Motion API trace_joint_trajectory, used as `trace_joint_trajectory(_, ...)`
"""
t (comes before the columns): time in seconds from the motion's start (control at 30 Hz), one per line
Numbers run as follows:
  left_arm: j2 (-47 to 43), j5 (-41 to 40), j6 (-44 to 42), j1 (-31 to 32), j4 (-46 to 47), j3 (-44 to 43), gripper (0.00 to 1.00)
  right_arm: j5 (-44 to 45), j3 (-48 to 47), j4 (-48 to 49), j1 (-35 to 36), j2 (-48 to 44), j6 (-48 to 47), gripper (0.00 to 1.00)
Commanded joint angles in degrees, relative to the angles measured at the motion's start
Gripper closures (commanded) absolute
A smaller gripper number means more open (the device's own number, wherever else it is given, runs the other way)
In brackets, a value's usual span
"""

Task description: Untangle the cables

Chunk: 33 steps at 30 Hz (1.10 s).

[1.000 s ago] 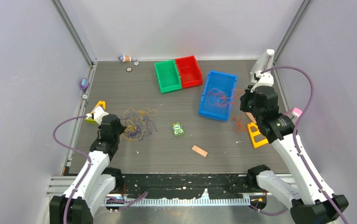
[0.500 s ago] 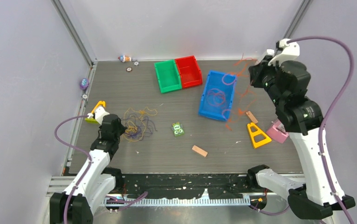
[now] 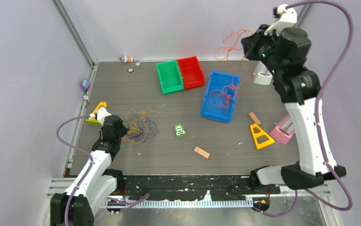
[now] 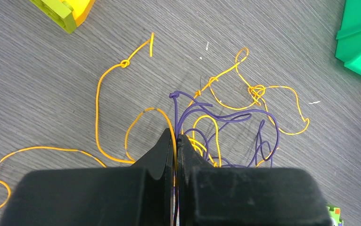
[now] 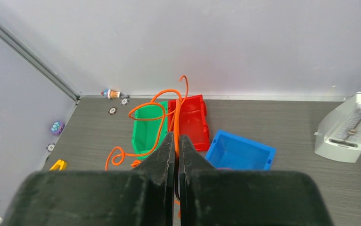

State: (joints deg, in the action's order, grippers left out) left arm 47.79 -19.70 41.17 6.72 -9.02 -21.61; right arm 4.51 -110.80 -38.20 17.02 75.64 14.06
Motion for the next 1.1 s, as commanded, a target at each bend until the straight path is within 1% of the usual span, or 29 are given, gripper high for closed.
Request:
trace_joint_trajectory(0.0,0.0,0.4,-1.1,-0.2,2.3,-1.3,1.00,-2.2,-1.0,5.1,-0.2,4.7,1.5,0.95)
trace_joint_trajectory(0.13,0.4,0.5,-1.1,-0.2,2.6,-1.3,1.00,-1.3,-0.4,8.0,-0.2,8.1,1.9,0.95)
trace_joint_trajectory(0.27,0.8,0.7,-1.1,-0.2,2.5,-1.4,1.00,0.2,2.7,10.1,-0.2,9.9,1.3,0.95)
trace_joint_trajectory(0.4,1.0,1.2,-1.1,-0.2,2.6,-1.5,1.00,2.6,9.0,12.5,-0.3,10.1,1.0,0.95)
trace_joint_trajectory(0.53,1.2,1.6,-1.1,-0.2,2.8,-1.6,1.00,5.0,18.1,15.8,-0.4,9.3,1.2,0.95)
trace_joint_trajectory(0.63,1.5,1.8,-1.0,-0.2,2.8,-1.6,1.00,6.2,28.5,20.8,-0.6,8.6,1.3,0.95)
trace_joint_trajectory(0.77,1.5,2.1,-1.0,-0.2,2.9,-1.6,1.00,6.5,38.7,25.1,-0.9,10.0,2.5,0.94)
trace_joint_trajectory(0.9,1.3,2.0,-1.0,-0.2,3.1,-1.4,1.00,6.4,43.5,25.9,-0.9,12.8,4.2,0.95)
trace_joint_trajectory(1.0,1.4,2.1,-1.0,-0.2,3.1,-1.5,1.00,6.7,45.3,25.8,-0.8,14.5,5.1,0.94)
trace_joint_trajectory(1.07,1.3,2.1,-1.0,-0.2,3.0,-1.5,1.00,5.2,45.9,25.8,-0.8,16.1,4.9,0.93)
